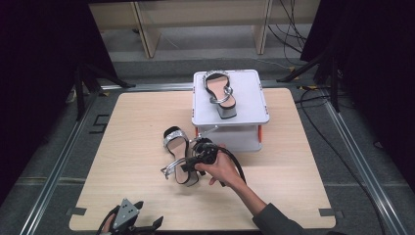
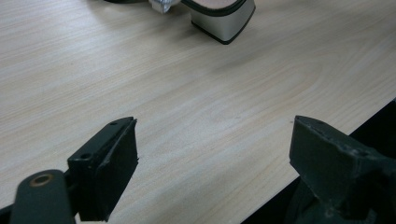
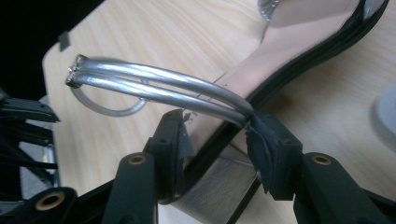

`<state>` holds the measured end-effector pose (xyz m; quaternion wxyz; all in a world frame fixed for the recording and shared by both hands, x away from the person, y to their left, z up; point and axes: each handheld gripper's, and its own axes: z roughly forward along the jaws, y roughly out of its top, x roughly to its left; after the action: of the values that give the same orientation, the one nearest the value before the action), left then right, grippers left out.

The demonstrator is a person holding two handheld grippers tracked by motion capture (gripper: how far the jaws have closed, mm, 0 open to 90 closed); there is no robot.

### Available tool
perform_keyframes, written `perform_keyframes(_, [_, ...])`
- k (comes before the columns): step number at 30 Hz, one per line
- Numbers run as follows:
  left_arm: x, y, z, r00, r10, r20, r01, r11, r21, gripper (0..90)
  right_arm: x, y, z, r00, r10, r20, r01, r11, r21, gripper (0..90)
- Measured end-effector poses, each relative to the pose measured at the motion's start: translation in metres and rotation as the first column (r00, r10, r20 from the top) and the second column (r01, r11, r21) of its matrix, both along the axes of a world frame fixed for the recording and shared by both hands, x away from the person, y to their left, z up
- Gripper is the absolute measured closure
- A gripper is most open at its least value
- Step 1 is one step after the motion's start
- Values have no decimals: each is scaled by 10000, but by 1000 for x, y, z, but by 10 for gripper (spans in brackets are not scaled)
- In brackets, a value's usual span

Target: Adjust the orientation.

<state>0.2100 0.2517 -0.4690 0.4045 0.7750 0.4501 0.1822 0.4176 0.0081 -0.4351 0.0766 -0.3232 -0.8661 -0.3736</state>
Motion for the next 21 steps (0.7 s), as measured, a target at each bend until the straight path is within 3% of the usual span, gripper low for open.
perform_keyframes(3, [0, 0, 0, 10000, -41, 4, 41, 10000, 42, 150, 1, -3, -1, 10000, -66, -26, 66, 10000, -9, 554])
perform_keyframes(5, [1, 2, 0, 9999, -129, -26, 130, 9991, 406, 150, 2, -7, -3, 9994, -258, -231, 259, 9997, 41, 540])
perform_keyframes(6, [0, 0, 0, 10000, -90, 27, 89, 9999, 134, 150, 2, -8, -4, 9992, -381, -151, 379, 9992, -123, 514])
perform_keyframes(7, [0, 0, 0, 10000, -90, 27, 89, 9999, 134, 150, 2, -8, -4, 9992, -381, -151, 379, 9992, -123, 514])
perform_keyframes(8, [1, 1, 0, 9999, -139, -17, 139, 9993, 354, 150, -2, -8, -5, 9983, -550, 188, 564, 9953, -792, 403])
perform_keyframes(9, [1, 1, 0, 9999, -139, -17, 139, 9993, 354, 150, -2, -8, -5, 9983, -550, 188, 564, 9953, -792, 403])
perform_keyframes(10, [0, -1, 0, 10000, -23, -16, 23, 10000, 89, 150, -7, -5, -8, 9983, -565, 146, 572, 9969, -549, 318])
perform_keyframes(11, [0, -1, 0, 10000, -23, -16, 23, 10000, 89, 150, -7, -5, -8, 9983, -565, 146, 572, 9969, -549, 318])
perform_keyframes(12, [0, -1, -1, 10000, -22, -21, 22, 10000, 87, 150, -14, 0, -9, 9964, -845, 56, 847, 9948, -568, 217])
perform_keyframes(13, [0, -1, -1, 10000, -22, -21, 22, 10000, 87, 150, -14, 0, -9, 9964, -845, 56, 847, 9948, -568, 217])
perform_keyframes(14, [0, 0, 0, 10000, -74, -1, 74, 9999, 95, 149, -21, 8, -13, 9942, -1039, 268, 1056, 9917, -737, 141])
perform_keyframes(15, [0, 0, 0, 10000, -74, -1, 74, 9999, 95, 149, -21, 8, -13, 9942, -1039, 268, 1056, 9917, -737, 141])
perform_keyframes(16, [1, 1, 0, 9999, -114, -15, 114, 9992, 393, 149, -28, 15, -14, 9920, -1099, 621, 1160, 9877, -1051, 118])
perform_keyframes(17, [0, 0, 0, 10000, -54, 35, 54, 10000, 83, 149, -28, 15, -14, 9920, -1099, 621, 1160, 9877, -1051, 118])
perform_keyframes(19, [0, 0, 0, 10000, -34, 24, 33, 10000, 84, 150, -31, 21, -18, 9867, -929, 1331, 1123, 9828, -1465, 121])
perform_keyframes(21, [0, 0, 0, 10000, -53, 36, 53, 9999, 92, 150, -32, 26, -22, 9867, -951, 1319, 1175, 9778, -1738, 138])
